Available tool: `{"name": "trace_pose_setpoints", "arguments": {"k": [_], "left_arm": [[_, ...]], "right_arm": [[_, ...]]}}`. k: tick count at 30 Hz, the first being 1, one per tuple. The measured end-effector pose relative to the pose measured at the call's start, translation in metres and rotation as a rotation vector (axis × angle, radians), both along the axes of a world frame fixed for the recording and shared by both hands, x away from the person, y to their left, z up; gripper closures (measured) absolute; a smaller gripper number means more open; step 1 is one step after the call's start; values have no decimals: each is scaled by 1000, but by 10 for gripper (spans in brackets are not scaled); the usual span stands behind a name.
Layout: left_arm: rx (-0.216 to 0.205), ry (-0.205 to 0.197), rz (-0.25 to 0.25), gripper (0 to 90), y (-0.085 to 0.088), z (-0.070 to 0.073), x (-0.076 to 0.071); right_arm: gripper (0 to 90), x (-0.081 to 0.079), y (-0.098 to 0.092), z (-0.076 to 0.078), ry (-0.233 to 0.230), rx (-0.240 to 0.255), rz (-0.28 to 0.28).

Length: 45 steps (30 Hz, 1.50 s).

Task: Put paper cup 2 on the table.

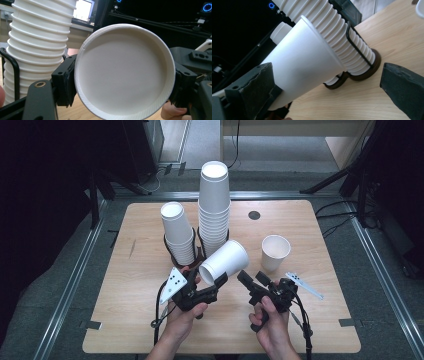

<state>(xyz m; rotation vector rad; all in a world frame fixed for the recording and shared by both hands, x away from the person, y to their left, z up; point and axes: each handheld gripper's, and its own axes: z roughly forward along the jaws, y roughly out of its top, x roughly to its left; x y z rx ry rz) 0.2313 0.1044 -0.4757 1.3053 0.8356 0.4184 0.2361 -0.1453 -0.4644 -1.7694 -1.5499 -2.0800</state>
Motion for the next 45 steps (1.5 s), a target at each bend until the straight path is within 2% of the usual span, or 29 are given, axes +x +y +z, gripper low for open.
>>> {"name": "trace_pose_setpoints", "arguments": {"k": [2, 5, 14, 21, 25, 29, 34, 35, 36, 38, 45], "left_arm": [[-5, 1, 0, 241, -1, -1, 0], [-7, -2, 3, 241, -2, -2, 0], [-16, -14, 9, 241, -4, -4, -1], [-12, -17, 11, 240, -7, -5, -2], [-11, -20, 8, 240, -9, -5, -3], [1, -27, 10, 240, -11, -6, -4], [3, -28, 4, 240, -12, -6, -5], [3, -28, 4, 240, -12, -6, -5], [2, -27, 3, 240, -12, -6, -5], [-2, -27, 3, 240, -12, -6, -5], [-1, -23, -10, 241, -13, -6, -6]], "right_arm": [[0, 1, 3, 1, 30, 40, 5], [0, 2, 7, 1, 56, 73, 9], [0, 5, 14, 1, 119, 131, -4], [0, 8, 18, 1, 173, 201, 0], [0, 10, 19, 1, 226, 263, -10], [0, 14, 20, 1, 275, 341, 4], [0, 18, 25, 0, 297, 392, 7], [0, 19, 26, 1, 310, 416, 14], [0, 20, 27, 0, 306, 411, 6], [0, 22, 29, 0, 323, 433, 13], [0, 31, 31, -5, 346, 462, 17]]}}
